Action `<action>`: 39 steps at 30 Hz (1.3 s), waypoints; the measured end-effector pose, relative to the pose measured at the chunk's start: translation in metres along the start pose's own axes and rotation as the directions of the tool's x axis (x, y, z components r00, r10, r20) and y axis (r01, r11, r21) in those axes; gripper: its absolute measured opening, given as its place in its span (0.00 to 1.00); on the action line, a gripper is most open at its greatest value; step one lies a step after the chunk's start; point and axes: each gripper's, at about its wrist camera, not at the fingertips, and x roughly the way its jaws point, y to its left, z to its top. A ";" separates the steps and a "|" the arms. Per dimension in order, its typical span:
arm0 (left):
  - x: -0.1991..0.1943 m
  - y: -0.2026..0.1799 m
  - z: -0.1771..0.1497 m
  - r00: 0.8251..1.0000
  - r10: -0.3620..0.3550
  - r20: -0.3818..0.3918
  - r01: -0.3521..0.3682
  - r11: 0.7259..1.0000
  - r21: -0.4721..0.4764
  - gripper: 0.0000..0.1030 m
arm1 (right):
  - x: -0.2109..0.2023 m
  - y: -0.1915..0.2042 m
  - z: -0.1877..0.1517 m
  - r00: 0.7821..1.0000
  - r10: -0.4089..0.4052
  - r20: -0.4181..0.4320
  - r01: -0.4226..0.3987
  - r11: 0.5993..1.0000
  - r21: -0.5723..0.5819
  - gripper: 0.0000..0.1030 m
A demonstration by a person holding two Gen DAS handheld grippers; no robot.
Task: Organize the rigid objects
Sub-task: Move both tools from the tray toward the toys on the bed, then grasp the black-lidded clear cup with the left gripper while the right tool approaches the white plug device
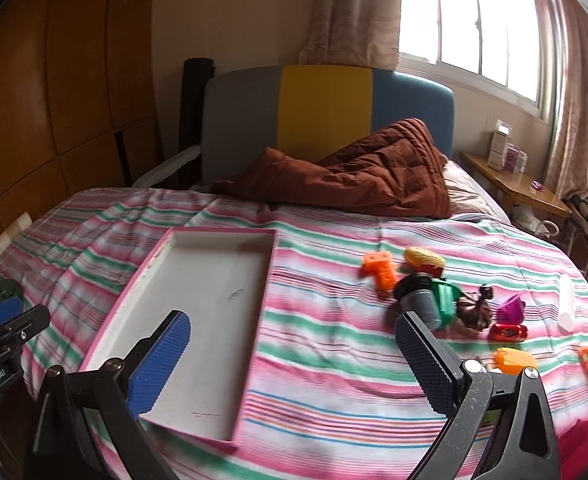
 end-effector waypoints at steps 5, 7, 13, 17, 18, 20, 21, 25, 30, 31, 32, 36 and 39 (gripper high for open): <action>0.012 -0.022 0.002 0.999 -0.013 -0.041 0.015 0.998 0.059 0.48 | 0.003 -0.040 0.002 0.999 -0.027 -0.019 0.028 0.999 0.035 1.00; 0.015 -0.032 0.003 0.999 -0.018 -0.039 0.021 0.996 0.084 0.48 | 0.004 -0.062 0.003 0.998 -0.050 -0.022 0.051 0.997 0.050 1.00; 0.026 -0.065 0.010 0.996 -0.074 -0.057 0.082 0.982 0.169 0.48 | 0.015 -0.137 0.002 0.990 -0.122 -0.076 0.131 0.984 0.119 1.00; 0.033 -0.090 0.015 0.989 -0.129 -0.076 0.142 0.966 0.214 0.48 | 0.022 -0.184 -0.007 0.983 -0.143 -0.116 0.162 0.970 0.183 1.00; 0.034 -0.095 0.014 0.987 -0.136 -0.081 0.151 0.963 0.224 0.48 | 0.024 -0.193 -0.010 0.981 -0.150 -0.122 0.172 0.966 0.193 1.00; 0.039 -0.109 0.015 0.982 -0.161 -0.099 0.181 0.952 0.247 0.49 | 0.026 -0.212 -0.016 0.982 -0.136 -0.129 0.162 0.961 0.225 1.00; 0.041 -0.116 0.016 0.979 -0.172 -0.110 0.195 0.947 0.254 0.49 | 0.028 -0.219 -0.018 0.982 -0.135 -0.134 0.164 0.956 0.241 1.00; 0.053 -0.140 0.023 0.956 -0.237 -0.173 0.274 0.934 0.230 0.59 | 0.028 -0.249 -0.025 0.983 -0.111 -0.144 0.157 0.916 0.369 1.00; 0.076 -0.186 0.031 0.913 -0.312 -0.264 0.374 0.898 0.232 0.59 | 0.022 -0.272 -0.027 0.986 -0.094 -0.137 0.149 0.861 0.486 1.00; 0.083 -0.195 0.032 0.901 -0.322 -0.291 0.392 0.892 0.226 0.59 | 0.021 -0.277 -0.028 0.987 -0.085 -0.136 0.143 0.847 0.513 1.00; 0.087 -0.202 0.033 0.893 -0.333 -0.304 0.406 0.887 0.221 0.59 | 0.020 -0.281 -0.029 0.988 -0.075 -0.136 0.137 0.831 0.539 1.00; 0.110 -0.241 0.038 0.823 -0.408 -0.396 0.504 0.845 0.177 0.59 | 0.018 -0.294 -0.033 0.988 -0.069 -0.140 0.140 0.791 0.596 1.00; 0.127 -0.264 0.040 0.791 -0.430 -0.437 0.529 0.838 0.134 0.59 | 0.018 -0.295 -0.032 0.989 -0.062 -0.137 0.133 0.787 0.603 1.00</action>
